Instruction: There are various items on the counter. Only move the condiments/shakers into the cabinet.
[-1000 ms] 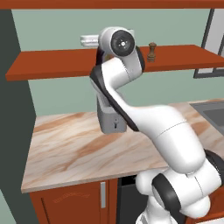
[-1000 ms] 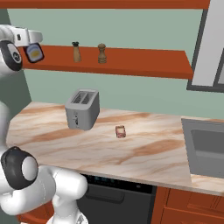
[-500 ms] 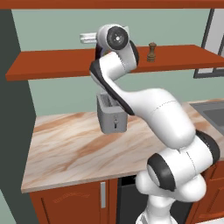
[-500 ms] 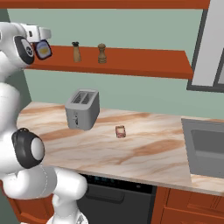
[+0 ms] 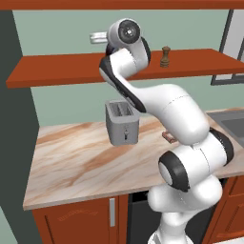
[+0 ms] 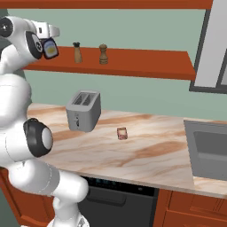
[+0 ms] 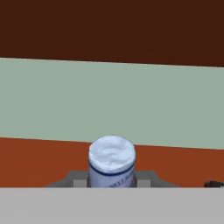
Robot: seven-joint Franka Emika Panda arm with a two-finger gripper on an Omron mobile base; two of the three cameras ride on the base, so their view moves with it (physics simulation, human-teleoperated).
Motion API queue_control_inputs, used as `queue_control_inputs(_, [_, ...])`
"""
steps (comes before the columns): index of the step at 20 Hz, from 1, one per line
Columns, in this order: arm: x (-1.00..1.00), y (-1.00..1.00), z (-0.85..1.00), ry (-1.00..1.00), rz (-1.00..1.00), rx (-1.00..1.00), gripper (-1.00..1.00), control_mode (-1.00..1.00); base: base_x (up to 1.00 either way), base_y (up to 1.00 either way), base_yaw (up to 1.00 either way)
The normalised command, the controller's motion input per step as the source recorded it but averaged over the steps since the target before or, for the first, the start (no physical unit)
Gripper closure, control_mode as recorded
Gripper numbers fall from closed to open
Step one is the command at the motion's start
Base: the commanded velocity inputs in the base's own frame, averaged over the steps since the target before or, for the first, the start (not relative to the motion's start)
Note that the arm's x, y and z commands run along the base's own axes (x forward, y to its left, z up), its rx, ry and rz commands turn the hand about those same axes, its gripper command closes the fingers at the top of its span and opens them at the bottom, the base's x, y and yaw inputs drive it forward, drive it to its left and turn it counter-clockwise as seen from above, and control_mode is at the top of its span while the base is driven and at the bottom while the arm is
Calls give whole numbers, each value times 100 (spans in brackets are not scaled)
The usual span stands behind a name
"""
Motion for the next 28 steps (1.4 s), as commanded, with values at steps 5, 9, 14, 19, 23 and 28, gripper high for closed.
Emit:
queue_control_inputs(5, [24, -10, -23, 0, 2, -2, 100, -100, 0, 0, 0])
queue_control_inputs(9, [19, -10, -36, 0, 3, -4, 100, -100, 0, 0, 0])
queue_control_inputs(14, [23, -7, -25, 0, 3, -2, 100, -100, 0, 0, 0])
queue_control_inputs(19, [29, -2, -12, 0, 3, 0, 100, -100, 0, 0, 0])
queue_control_inputs(23, [29, 0, -8, 0, 2, -2, 100, -100, 0, 0, 0])
queue_control_inputs(28, [22, 0, -16, 0, 2, -8, -100, -100, 0, 0, 0])
